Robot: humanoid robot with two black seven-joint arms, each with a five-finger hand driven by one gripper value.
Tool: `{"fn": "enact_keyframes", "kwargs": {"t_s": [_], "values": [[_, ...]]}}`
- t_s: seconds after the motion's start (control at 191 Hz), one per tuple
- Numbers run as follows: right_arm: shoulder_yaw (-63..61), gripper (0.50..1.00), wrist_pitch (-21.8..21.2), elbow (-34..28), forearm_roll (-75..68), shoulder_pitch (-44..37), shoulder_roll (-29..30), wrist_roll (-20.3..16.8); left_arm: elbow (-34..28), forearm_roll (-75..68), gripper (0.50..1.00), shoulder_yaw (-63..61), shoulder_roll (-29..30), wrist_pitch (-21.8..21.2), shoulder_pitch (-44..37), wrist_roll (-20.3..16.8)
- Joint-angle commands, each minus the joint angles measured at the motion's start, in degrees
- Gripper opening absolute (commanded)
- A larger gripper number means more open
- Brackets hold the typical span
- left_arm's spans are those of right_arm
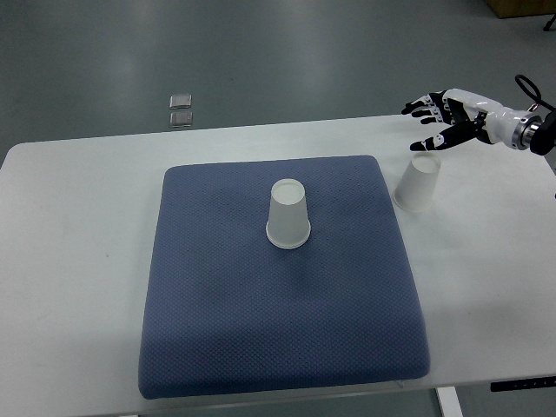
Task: Stack paper cups
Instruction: 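Lower the right hand around the loose white paper cup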
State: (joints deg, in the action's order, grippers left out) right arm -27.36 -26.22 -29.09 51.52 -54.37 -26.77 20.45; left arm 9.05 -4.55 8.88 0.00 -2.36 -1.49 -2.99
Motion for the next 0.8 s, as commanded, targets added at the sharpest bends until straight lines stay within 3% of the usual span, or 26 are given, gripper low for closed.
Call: {"fn": "enact_keyframes", "kwargs": {"t_s": [0.0, 0.147, 0.383, 0.797], "values": [[0.0, 0.915, 0.3, -0.1, 2.4, 0.0, 0.1, 0.5, 0.0, 0.0, 1.0, 0.0, 0.0, 0.0, 0.0, 0.0], [0.0, 0.913, 0.7, -0.1, 6.2, -0.5, 0.1, 1.4, 0.0, 0.0, 1.0, 0.0, 0.0, 0.0, 0.0, 0.0], [4.7, 0.913, 4.9, 0.0, 14.5, -1.8, 1.0, 1.9, 0.0, 0.1, 1.0, 0.0, 0.0, 0.0, 0.0, 0.0], [18.0, 0.913, 10.8, 0.2, 15.0, -4.2, 1.8, 2.0, 0.0, 0.0, 1.0, 0.0, 0.0, 0.0, 0.0, 0.0]]}}
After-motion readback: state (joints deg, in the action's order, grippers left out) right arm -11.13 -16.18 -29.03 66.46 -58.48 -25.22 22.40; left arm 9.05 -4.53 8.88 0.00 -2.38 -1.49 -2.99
